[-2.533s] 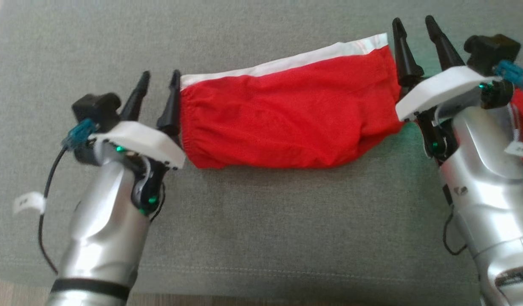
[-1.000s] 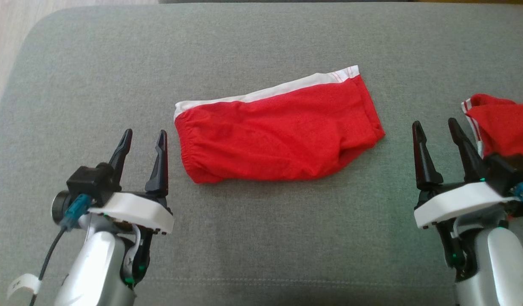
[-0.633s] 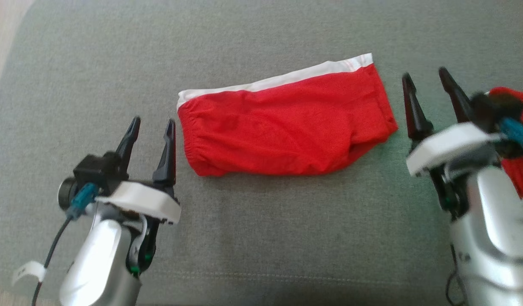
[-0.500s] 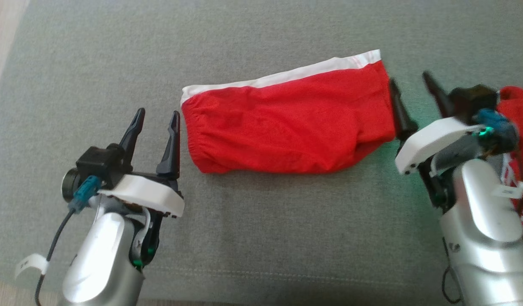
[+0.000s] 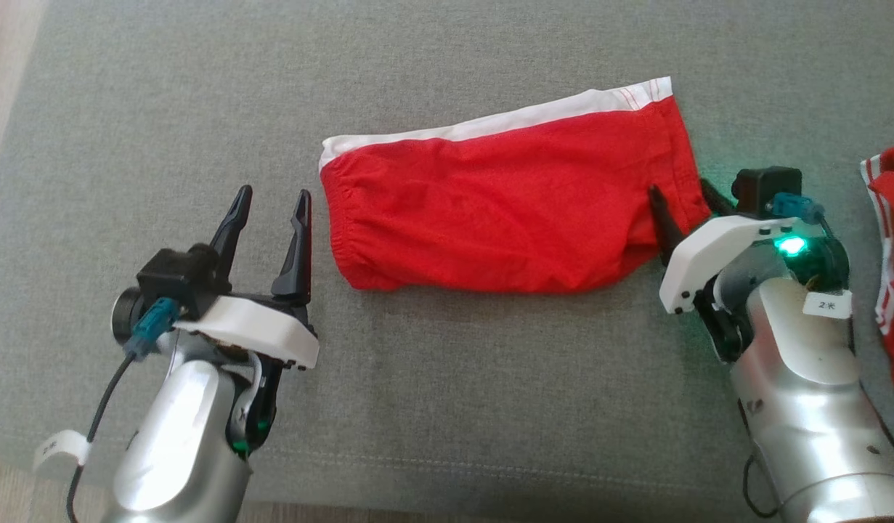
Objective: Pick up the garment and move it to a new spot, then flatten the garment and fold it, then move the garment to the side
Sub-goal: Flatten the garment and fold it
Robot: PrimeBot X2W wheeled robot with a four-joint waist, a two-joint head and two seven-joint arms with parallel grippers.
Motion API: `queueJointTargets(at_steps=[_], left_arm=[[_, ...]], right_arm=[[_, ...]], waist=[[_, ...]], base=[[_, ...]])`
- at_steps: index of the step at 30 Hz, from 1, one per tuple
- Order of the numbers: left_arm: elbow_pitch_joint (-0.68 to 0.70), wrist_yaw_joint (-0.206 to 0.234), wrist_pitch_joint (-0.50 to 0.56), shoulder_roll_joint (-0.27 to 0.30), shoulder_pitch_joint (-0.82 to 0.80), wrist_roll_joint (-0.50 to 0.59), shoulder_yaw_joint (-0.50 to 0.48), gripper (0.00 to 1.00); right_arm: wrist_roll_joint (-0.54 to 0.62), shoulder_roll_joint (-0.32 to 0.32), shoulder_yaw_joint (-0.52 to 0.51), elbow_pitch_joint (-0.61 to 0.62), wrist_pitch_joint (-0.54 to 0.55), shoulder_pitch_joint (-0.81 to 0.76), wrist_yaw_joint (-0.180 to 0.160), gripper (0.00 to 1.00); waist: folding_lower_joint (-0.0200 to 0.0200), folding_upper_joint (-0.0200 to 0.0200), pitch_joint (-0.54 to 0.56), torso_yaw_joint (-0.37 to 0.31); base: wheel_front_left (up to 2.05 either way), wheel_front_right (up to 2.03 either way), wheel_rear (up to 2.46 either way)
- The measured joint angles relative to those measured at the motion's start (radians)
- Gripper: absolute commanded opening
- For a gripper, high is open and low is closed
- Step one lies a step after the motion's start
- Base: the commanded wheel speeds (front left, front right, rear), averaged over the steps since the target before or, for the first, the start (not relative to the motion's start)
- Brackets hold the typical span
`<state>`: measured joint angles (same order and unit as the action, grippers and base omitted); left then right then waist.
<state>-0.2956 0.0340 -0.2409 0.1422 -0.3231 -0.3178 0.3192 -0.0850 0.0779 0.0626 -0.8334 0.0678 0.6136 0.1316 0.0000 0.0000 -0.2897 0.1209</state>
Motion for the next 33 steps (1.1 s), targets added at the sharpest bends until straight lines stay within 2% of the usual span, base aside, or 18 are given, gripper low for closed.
queueJointTargets(at_steps=[1, 8, 13, 21, 27, 31, 33], left_arm=[[-0.001, 0.0, -0.001, 0.0, 0.0, 0.0, 0.0, 1.0], [-0.001, 0.0, -0.007, -0.001, 0.001, -0.006, -0.002, 1.0], [0.004, 0.001, -0.007, 0.002, 0.005, -0.006, -0.002, 1.0], [0.011, 0.003, -0.007, 0.007, 0.016, -0.006, 0.001, 1.0], [0.016, 0.01, -0.005, 0.011, 0.02, -0.006, 0.01, 1.0], [0.016, 0.011, 0.005, 0.011, 0.042, -0.015, 0.018, 1.0], [0.02, 0.011, 0.012, 0.014, 0.053, -0.016, 0.024, 1.0]], right_arm=[[-0.007, -0.001, 0.0, -0.008, 0.0, 0.001, 0.0, 0.0], [-0.065, -0.015, -0.003, -0.019, -0.043, -0.029, 0.0, 0.0], [-0.104, -0.018, -0.02, 0.039, -0.082, -0.115, 0.0, 0.0], [-0.11, -0.028, -0.094, 0.172, -0.083, -0.256, 0.0, 0.0], [-0.127, -0.029, -0.127, 0.291, -0.03, -0.354, 0.0, 0.0], [-0.142, -0.029, -0.113, 0.393, 0.012, -0.372, 0.0, 0.0], [-0.142, -0.028, -0.059, 0.482, 0.058, -0.366, 0.0, 0.0]], waist=[[0.0, 0.0, 0.002, -0.001], [0.0, 0.0, 0.024, -0.017], [0.0, 0.0, 0.037, -0.031], [0.0, 0.0, 0.054, -0.039], [0.0, 0.0, 0.073, -0.045], [0.0, 0.0, 0.093, -0.045], [0.0, 0.0, 0.107, -0.041]], base=[[0.0, 0.0, 0.0], [0.0, 0.0, 0.0], [0.0, 0.0, 0.0], [0.0, 0.0, 0.0], [0.0, 0.0, 0.0], [0.0, 0.0, 0.0], [0.0, 0.0, 0.0]])
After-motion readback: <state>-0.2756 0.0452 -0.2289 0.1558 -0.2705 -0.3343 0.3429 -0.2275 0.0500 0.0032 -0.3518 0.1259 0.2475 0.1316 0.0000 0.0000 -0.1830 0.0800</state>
